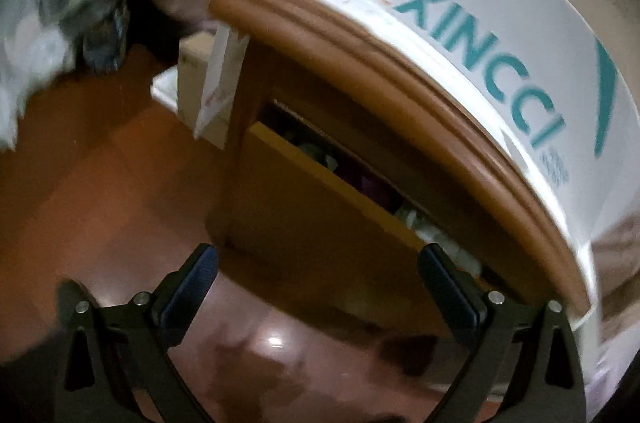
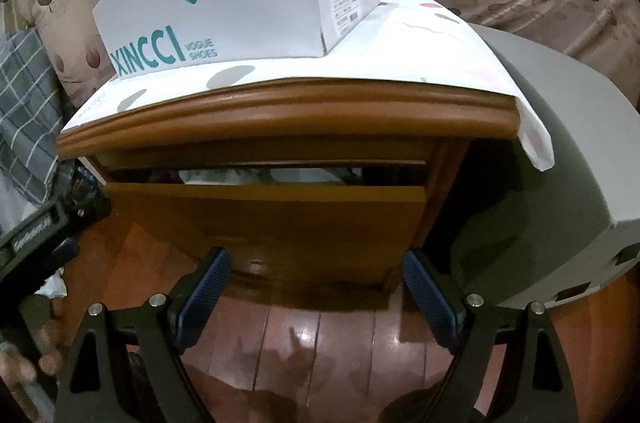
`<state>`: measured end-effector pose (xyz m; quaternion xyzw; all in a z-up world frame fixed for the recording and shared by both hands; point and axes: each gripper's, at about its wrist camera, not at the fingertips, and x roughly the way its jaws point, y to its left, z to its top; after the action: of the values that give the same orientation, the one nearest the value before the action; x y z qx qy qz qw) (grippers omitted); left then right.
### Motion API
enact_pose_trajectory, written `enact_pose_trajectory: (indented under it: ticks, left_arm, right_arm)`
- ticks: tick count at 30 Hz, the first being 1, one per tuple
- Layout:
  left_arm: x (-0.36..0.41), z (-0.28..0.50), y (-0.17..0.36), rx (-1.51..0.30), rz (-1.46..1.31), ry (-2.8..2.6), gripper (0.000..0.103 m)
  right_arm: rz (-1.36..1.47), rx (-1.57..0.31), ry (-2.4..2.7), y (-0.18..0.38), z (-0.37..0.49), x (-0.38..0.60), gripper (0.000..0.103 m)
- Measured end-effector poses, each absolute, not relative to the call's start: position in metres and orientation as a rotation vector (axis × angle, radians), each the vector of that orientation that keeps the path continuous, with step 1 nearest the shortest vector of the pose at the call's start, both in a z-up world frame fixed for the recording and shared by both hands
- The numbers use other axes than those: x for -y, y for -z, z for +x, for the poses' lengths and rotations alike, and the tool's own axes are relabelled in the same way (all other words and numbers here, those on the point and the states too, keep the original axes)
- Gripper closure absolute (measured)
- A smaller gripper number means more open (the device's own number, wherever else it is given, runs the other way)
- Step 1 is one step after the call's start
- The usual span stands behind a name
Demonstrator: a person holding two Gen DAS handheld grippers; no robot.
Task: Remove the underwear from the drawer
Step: 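Hook the drawer front with the left tool and pull the drawer open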
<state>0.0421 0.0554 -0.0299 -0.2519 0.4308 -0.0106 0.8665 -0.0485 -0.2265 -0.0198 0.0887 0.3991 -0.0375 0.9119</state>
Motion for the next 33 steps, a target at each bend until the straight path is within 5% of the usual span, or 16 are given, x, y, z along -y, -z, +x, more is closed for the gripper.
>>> enact_pose_trajectory:
  ticks: [33]
  left_arm:
    - [-0.068, 0.094, 0.125, -0.926, -1.077, -0.001, 0.000]
  right_arm:
    - [0.256, -0.850, 0.063, 0.018, -0.049, 0.239, 0.013]
